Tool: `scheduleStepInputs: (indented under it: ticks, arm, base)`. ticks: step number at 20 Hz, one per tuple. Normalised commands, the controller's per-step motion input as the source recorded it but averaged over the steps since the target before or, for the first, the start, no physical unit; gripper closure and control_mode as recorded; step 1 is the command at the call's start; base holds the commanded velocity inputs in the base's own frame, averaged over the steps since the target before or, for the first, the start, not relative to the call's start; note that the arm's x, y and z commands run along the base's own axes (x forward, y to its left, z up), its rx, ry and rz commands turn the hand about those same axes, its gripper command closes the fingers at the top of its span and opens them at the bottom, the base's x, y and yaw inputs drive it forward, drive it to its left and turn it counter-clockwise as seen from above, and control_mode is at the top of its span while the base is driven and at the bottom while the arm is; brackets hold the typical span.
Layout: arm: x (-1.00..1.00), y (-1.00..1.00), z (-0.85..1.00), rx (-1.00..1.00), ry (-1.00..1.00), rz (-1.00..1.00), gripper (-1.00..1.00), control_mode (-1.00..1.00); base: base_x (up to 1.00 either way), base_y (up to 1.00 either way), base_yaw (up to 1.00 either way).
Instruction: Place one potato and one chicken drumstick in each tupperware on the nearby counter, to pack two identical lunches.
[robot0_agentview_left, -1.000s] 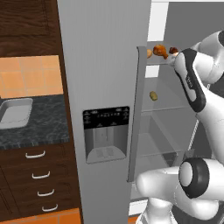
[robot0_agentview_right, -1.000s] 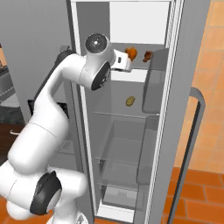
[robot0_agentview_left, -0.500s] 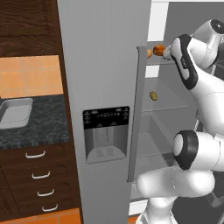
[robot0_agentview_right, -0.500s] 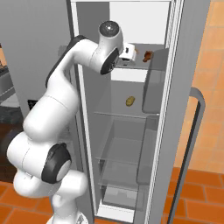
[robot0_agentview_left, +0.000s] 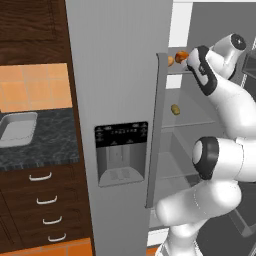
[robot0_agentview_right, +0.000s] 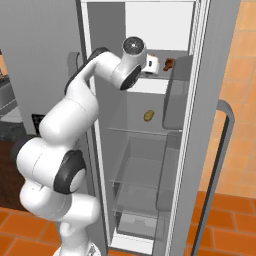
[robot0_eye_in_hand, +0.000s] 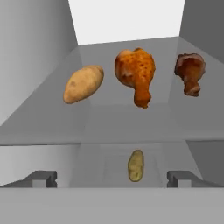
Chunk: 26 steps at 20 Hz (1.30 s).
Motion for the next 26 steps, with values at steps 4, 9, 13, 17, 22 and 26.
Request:
scheduleStepInputs:
  ticks: [4,9,13,17,22,26]
  arm:
    - [0.57,-0.21,-0.06,0.00,-0.03,0.00,-1.00,-1.00]
    - [0.56,-0.27,0.00,0.00,0.01,0.00,-1.00,-1.00]
    - [0.57,-0.25,0.02,0.00,0.10,0.00,-1.00,-1.00]
    - [0.71,-0.01,0.00,0.00,0.13,0.06,-1.00,-1.00]
    - [0.68,0.00,-0.07,0.00,0.08,0.11,1.00,-1.00]
    - [0.49,0.00,-0.65,-0.01,-0.02,0.16,1.00,-1.00]
  base:
    - [0.00,0.00,0.00]
    - [0.00,0.00,0.00]
    - [0.00,0.00,0.00]
    - [0.00,0.00,0.00]
    - [0.00,0.00,0.00]
    - [0.00,0.00,0.00]
